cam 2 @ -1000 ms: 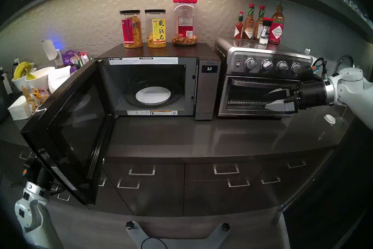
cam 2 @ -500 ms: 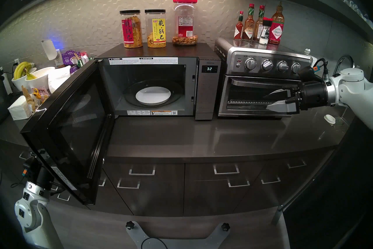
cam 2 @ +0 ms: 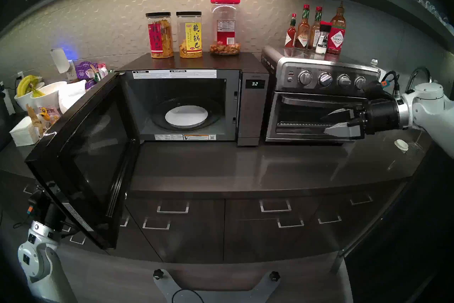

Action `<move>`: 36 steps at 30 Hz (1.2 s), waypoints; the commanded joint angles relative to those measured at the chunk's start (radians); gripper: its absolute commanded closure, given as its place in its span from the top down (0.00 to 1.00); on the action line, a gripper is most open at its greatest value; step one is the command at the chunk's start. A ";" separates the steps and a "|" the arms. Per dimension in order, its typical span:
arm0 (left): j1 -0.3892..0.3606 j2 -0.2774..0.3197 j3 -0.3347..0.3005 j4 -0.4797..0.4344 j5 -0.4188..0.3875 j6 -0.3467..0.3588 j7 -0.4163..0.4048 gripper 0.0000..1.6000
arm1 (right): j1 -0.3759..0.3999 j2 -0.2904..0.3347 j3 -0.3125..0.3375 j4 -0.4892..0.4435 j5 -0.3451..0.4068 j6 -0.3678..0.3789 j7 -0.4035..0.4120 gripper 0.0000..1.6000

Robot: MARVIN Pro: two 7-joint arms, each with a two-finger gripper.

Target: Open the microwave, put the plate inside, and close the door

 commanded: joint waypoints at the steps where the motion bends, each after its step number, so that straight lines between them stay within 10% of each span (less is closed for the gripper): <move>1: 0.002 -0.002 0.001 -0.020 -0.002 -0.002 -0.001 1.00 | 0.071 -0.004 -0.010 -0.002 0.014 -0.001 -0.003 1.00; 36: 0.020 0.070 -0.108 0.002 -0.227 0.162 -0.104 1.00 | 0.223 -0.004 -0.163 -0.021 0.020 -0.002 -0.021 1.00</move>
